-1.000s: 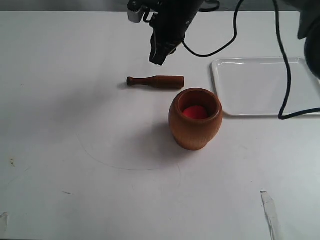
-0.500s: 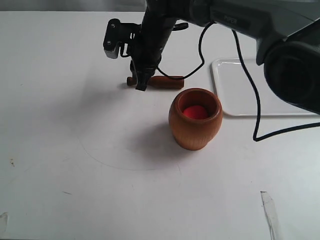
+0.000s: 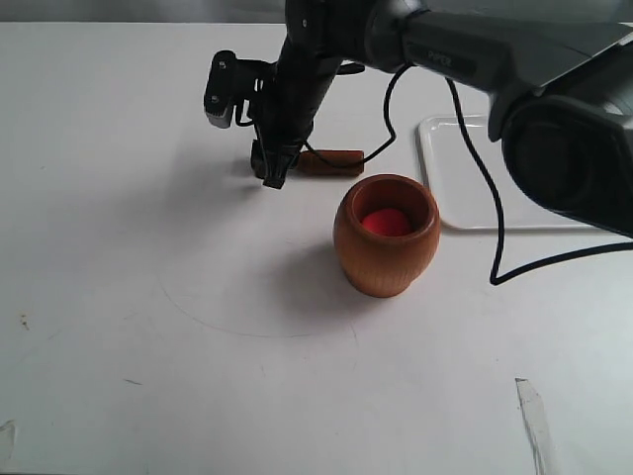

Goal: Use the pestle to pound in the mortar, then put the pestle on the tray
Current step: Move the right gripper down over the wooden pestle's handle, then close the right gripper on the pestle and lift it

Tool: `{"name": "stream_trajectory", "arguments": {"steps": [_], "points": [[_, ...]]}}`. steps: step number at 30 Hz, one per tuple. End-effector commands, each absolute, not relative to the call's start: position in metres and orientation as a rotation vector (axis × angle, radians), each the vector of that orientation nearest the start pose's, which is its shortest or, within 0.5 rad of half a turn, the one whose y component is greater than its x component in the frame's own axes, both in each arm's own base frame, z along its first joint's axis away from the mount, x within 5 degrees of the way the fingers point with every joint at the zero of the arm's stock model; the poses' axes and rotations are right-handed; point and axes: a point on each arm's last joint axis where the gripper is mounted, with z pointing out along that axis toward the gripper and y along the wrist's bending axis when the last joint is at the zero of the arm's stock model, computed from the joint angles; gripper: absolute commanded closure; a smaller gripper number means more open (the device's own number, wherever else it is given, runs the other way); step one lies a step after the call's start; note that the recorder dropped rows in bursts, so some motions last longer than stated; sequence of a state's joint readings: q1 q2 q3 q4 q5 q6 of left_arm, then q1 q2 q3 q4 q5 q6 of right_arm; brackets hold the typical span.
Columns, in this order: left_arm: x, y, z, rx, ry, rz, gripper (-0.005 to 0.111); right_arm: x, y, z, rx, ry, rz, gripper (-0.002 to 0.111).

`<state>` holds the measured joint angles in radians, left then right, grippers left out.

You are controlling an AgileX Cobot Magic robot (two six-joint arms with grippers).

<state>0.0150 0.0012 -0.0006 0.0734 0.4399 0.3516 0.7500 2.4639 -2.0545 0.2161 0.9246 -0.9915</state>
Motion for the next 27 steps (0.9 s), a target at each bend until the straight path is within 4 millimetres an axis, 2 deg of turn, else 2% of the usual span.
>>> {"name": "stream_trajectory", "arguments": {"steps": [1, 6, 13, 15, 19, 25, 27], "points": [[0.051, 0.003, 0.174, 0.361, 1.897, 0.302, 0.107, 0.373, 0.365, 0.121, -2.023, 1.896, 0.187, 0.057], [0.051, 0.003, 0.174, 0.361, 1.897, 0.302, 0.107, 0.374, 0.365, 0.118, -2.017, 1.915, 0.184, 0.061], [0.051, 0.003, 0.174, 0.361, 1.897, 0.302, 0.107, 0.373, 0.357, 0.115, -2.085, 1.95, 0.102, 0.075], [0.051, 0.003, 0.174, 0.361, 1.897, 0.302, 0.107, 0.373, 0.354, 0.114, -2.113, 1.958, 0.083, 0.083], [0.051, 0.003, 0.174, 0.361, 1.897, 0.302, 0.107, 0.372, 0.351, 0.114, -2.144, 1.966, 0.055, 0.108], [0.051, 0.003, 0.174, 0.361, 1.897, 0.302, 0.107, 0.376, 0.351, 0.116, -2.076, 1.996, 0.021, 0.108], [0.051, 0.003, 0.174, 0.361, 1.897, 0.302, 0.107, 0.377, 0.353, 0.124, -2.031, 1.987, 0.021, 0.108]]}}
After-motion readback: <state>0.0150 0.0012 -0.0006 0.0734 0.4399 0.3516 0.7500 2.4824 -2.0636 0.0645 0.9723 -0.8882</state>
